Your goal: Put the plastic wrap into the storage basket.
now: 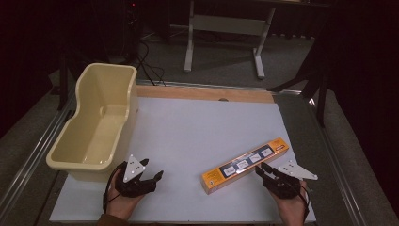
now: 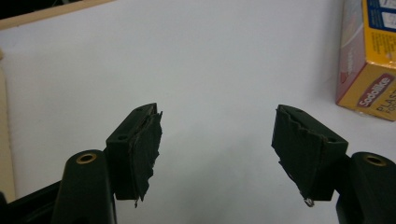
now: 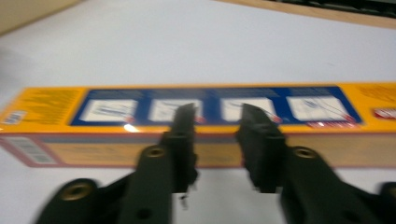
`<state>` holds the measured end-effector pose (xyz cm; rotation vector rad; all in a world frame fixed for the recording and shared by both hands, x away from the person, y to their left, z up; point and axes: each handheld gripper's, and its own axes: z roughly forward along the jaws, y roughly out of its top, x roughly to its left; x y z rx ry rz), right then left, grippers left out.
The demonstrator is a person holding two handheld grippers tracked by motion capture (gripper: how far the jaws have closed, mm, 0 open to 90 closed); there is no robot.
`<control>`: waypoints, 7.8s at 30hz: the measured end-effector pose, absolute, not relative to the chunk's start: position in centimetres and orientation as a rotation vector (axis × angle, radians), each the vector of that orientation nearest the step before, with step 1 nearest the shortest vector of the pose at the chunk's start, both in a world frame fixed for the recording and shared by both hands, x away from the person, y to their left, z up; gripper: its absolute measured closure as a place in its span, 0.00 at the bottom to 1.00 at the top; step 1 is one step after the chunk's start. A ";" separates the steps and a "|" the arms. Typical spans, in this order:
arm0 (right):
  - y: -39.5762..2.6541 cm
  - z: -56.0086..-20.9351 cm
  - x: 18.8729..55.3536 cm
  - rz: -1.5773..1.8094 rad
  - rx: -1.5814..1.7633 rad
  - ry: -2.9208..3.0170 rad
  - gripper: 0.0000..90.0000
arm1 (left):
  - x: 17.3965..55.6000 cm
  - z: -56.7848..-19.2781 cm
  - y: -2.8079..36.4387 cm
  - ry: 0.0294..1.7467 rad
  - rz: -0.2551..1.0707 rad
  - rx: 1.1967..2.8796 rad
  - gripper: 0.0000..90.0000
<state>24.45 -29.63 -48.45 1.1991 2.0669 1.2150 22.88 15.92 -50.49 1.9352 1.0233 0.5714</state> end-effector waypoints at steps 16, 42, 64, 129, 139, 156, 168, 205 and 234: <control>-20.1 -48.0 23.9 1.266 0.994 2.331 1.00 | 22.9 -50.5 16.4 1.062 0.562 1.905 0.36; -12.2 -50.4 23.2 0.870 0.857 2.533 1.00 | 22.8 -50.4 16.8 1.065 0.566 1.887 0.37; -20.1 -48.1 24.1 0.904 1.039 2.414 1.00 | 23.0 -50.6 16.5 1.069 0.562 1.899 0.37; -29.7 -49.7 33.4 0.560 1.686 2.180 0.32 | 23.2 -50.7 16.5 1.077 0.537 1.903 0.37; -27.8 -49.3 34.2 0.501 1.702 2.394 0.37 | 23.1 -50.7 16.5 1.075 0.534 1.903 0.37; -26.8 -48.9 37.3 0.186 1.831 2.522 0.44 | 23.2 -50.7 16.6 1.076 0.527 1.902 0.37; -26.7 -47.9 37.4 0.322 1.882 2.546 0.44 | 23.2 -50.7 16.6 1.077 0.528 1.902 0.37; -19.4 -40.4 36.4 1.245 1.881 2.668 0.44 | 23.2 -50.7 16.6 1.078 0.533 1.891 0.37; -13.7 -39.6 40.6 1.669 2.071 2.530 0.44 | 23.3 -50.6 16.6 1.071 0.530 1.890 0.37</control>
